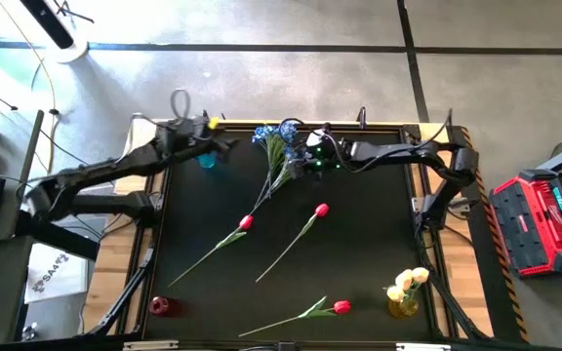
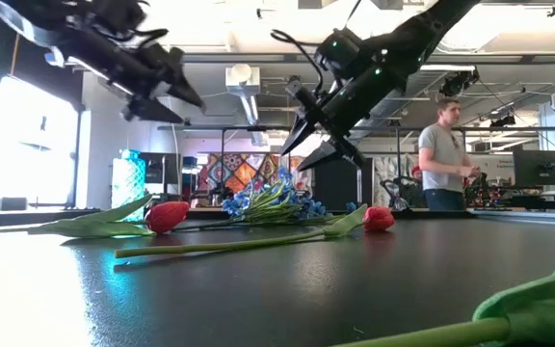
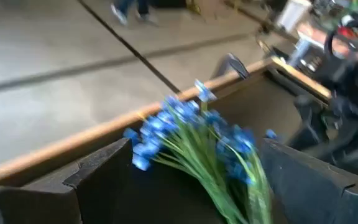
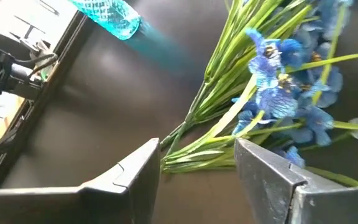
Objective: Sort flowers into vase by color
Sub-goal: Put the top left blue flowers into the blue vase
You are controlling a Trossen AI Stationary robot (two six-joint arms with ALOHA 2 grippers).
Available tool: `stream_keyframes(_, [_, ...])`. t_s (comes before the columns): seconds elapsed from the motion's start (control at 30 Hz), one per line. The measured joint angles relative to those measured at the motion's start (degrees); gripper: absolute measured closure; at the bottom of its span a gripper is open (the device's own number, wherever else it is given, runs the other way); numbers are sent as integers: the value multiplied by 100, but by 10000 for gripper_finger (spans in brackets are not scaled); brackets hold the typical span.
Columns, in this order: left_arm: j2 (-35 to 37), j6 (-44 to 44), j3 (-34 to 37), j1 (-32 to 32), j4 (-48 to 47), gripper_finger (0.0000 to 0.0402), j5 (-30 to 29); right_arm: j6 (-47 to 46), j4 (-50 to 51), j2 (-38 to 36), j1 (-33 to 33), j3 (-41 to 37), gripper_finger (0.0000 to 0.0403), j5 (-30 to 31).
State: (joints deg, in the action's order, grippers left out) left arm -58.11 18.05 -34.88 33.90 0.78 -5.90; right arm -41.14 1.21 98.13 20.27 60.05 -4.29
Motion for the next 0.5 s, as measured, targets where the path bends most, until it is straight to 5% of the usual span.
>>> stream_keyframes(0.5, [-2501, 1319, -1260, -709, -55, 62, 338, 244, 1600, -1536, 0, 3, 210, 612])
